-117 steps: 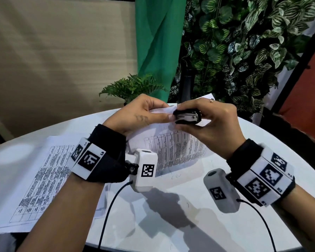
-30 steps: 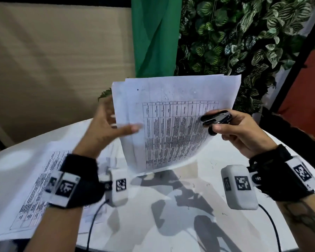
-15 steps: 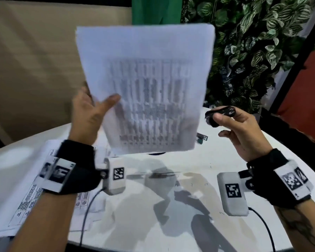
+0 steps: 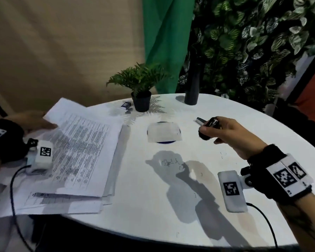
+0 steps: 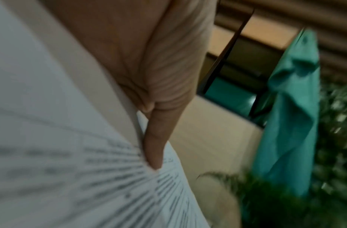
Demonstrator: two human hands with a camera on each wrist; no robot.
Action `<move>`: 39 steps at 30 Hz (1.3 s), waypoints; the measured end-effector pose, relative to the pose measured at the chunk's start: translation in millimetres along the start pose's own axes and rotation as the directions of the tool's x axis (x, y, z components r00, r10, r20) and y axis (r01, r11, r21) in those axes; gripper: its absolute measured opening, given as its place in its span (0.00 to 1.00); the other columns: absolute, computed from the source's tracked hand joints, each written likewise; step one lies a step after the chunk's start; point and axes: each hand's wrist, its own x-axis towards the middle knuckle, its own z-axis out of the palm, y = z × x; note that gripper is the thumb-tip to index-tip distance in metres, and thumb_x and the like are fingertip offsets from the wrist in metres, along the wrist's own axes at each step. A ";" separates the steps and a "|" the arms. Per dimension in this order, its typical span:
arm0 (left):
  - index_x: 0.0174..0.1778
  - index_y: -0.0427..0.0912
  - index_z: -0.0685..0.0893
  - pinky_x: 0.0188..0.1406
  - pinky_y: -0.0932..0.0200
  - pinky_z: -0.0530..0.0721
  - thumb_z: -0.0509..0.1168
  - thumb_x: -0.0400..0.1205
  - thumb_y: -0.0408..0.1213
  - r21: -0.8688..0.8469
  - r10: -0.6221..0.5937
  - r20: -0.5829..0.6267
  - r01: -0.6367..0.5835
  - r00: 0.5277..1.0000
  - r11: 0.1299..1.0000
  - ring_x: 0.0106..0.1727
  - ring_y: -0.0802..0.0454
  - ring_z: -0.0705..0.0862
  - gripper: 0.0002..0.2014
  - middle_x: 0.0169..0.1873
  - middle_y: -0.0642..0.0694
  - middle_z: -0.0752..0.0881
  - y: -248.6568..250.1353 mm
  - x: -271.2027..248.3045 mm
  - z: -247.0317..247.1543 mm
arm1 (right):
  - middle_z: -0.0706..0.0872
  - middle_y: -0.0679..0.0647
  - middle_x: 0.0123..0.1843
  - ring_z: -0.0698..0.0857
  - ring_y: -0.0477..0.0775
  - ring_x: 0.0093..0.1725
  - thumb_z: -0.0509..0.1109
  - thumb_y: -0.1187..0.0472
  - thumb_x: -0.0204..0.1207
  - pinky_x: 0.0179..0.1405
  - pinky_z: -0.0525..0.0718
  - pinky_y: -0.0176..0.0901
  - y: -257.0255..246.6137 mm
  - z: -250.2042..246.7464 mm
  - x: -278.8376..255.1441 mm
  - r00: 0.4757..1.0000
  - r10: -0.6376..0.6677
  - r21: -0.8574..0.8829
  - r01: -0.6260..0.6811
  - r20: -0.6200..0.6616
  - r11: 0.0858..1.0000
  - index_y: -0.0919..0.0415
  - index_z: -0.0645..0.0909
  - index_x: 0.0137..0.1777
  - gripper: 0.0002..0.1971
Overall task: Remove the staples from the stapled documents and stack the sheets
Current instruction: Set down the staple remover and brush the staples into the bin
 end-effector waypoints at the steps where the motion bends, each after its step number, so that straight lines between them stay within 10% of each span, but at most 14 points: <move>1: 0.59 0.27 0.79 0.59 0.38 0.80 0.74 0.74 0.26 0.053 -0.067 0.028 0.065 0.997 0.996 0.55 0.29 0.83 0.19 0.54 0.27 0.83 5.1 -17.6 1.7 | 0.87 0.55 0.45 0.84 0.49 0.45 0.72 0.56 0.74 0.42 0.77 0.40 3.1 2.1 1.7 1.000 0.017 -0.026 -0.017 -0.001 1.000 0.68 0.80 0.53 0.15; 6: 0.79 0.33 0.60 0.68 0.46 0.69 0.78 0.70 0.32 0.269 -0.090 0.017 0.082 0.996 0.960 0.72 0.34 0.72 0.45 0.74 0.28 0.69 5.2 -45.4 21.3 | 0.85 0.56 0.39 0.81 0.53 0.40 0.75 0.58 0.73 0.37 0.77 0.39 14.1 11.4 8.8 0.998 0.060 -0.201 -0.060 -0.007 0.978 0.67 0.80 0.43 0.11; 13: 0.69 0.48 0.77 0.68 0.56 0.70 0.80 0.68 0.38 0.541 -0.049 0.366 -0.170 0.929 0.824 0.67 0.45 0.75 0.33 0.67 0.42 0.77 36.6 -104.1 72.8 | 0.84 0.56 0.41 0.77 0.52 0.36 0.71 0.46 0.72 0.30 0.72 0.39 -2.9 51.8 41.6 0.952 0.254 -0.446 -0.155 0.171 0.881 0.57 0.79 0.39 0.14; 21: 0.71 0.44 0.75 0.55 0.60 0.76 0.82 0.65 0.34 0.613 -0.029 0.370 -0.220 0.929 0.758 0.67 0.44 0.77 0.38 0.69 0.41 0.76 32.6 -126.4 95.7 | 0.78 0.38 0.20 0.83 0.54 0.39 0.77 0.45 0.67 0.29 0.75 0.29 -22.5 143.1 90.4 0.917 0.199 -0.815 0.188 0.345 0.548 0.53 0.78 0.26 0.17; 27: 0.73 0.41 0.74 0.50 0.57 0.80 0.79 0.68 0.29 0.591 -0.039 0.354 -0.192 0.934 0.783 0.68 0.43 0.77 0.37 0.72 0.42 0.74 38.9 -137.6 96.7 | 0.82 0.45 0.35 0.78 0.47 0.29 0.74 0.51 0.69 0.28 0.72 0.31 -30.4 177.4 107.2 0.952 0.044 -0.853 0.251 0.304 0.457 0.51 0.78 0.29 0.11; 32: 0.73 0.41 0.74 0.61 0.54 0.79 0.80 0.66 0.28 0.562 -0.052 0.360 -0.172 0.931 0.809 0.69 0.43 0.76 0.38 0.72 0.43 0.75 39.1 -138.3 93.9 | 0.80 0.60 0.68 0.79 0.61 0.66 0.64 0.55 0.81 0.58 0.78 0.48 -26.1 193.0 113.2 0.953 0.077 -0.897 0.245 0.292 0.367 0.61 0.78 0.66 0.17; 36: 0.73 0.41 0.75 0.64 0.52 0.79 0.80 0.65 0.27 0.558 -0.047 0.353 -0.170 0.934 0.812 0.70 0.42 0.76 0.39 0.72 0.42 0.74 39.8 -139.5 93.3 | 0.83 0.60 0.62 0.83 0.62 0.56 0.68 0.48 0.77 0.56 0.81 0.50 -24.5 187.2 112.4 0.941 0.090 -0.882 0.268 0.325 0.387 0.55 0.81 0.53 0.12; 37: 0.73 0.41 0.75 0.64 0.52 0.79 0.80 0.65 0.27 0.555 -0.050 0.353 -0.166 0.934 0.815 0.70 0.42 0.76 0.39 0.72 0.42 0.74 39.6 -139.6 93.3 | 0.83 0.61 0.61 0.83 0.61 0.53 0.68 0.44 0.76 0.55 0.82 0.50 -26.4 182.3 113.4 0.940 0.078 -0.878 0.278 0.332 0.391 0.51 0.66 0.41 0.15; 38: 0.73 0.41 0.74 0.63 0.53 0.79 0.80 0.65 0.27 0.557 -0.054 0.351 -0.162 0.935 0.815 0.69 0.42 0.77 0.39 0.72 0.43 0.75 39.1 -139.4 92.8 | 0.83 0.62 0.62 0.83 0.61 0.54 0.67 0.41 0.75 0.55 0.81 0.49 -27.6 177.8 119.2 0.954 0.073 -0.875 0.234 0.291 0.424 0.56 0.72 0.66 0.26; 39: 0.73 0.41 0.74 0.63 0.52 0.79 0.80 0.65 0.27 0.560 -0.057 0.352 -0.162 0.934 0.812 0.69 0.42 0.77 0.40 0.72 0.43 0.75 39.2 -139.5 92.6 | 0.82 0.63 0.63 0.82 0.62 0.56 0.66 0.37 0.74 0.56 0.80 0.49 -32.0 169.9 122.7 0.958 0.120 -0.869 0.177 0.259 0.461 0.55 0.81 0.56 0.22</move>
